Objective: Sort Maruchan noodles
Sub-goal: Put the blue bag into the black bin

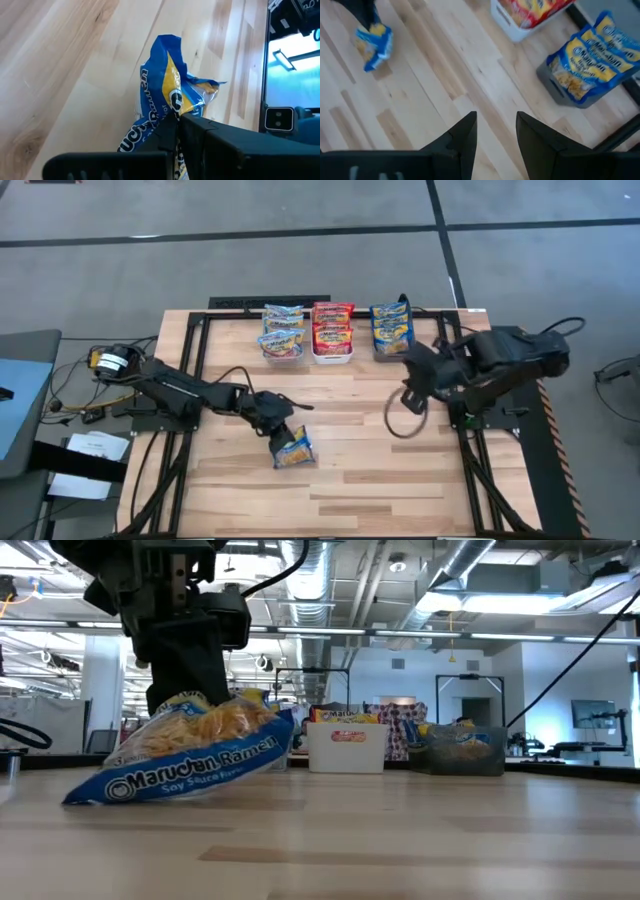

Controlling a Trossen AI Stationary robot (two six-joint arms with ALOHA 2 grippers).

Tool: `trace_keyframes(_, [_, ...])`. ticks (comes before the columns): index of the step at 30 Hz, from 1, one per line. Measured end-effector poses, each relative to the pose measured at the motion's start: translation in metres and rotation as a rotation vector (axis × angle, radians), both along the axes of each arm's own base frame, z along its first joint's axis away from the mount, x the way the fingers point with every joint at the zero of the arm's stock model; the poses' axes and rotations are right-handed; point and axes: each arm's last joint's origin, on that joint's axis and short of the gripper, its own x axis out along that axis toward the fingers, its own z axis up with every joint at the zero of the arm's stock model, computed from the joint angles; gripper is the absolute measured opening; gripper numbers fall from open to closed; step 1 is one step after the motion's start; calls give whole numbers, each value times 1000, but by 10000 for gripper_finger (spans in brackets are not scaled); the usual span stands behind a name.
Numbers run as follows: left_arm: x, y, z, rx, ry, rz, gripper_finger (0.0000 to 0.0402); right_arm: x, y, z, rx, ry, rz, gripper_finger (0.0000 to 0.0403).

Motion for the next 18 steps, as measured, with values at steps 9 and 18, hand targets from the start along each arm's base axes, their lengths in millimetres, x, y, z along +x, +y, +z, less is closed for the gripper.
trace_keyframes(9, [7,10,8,39,-115,-3,0,-12,37,1,-3,-126,-76,159])
trace_keyframes(18, [10,16,13,85,-194,-44,0,8,67,-15,85,-171,-237,159])
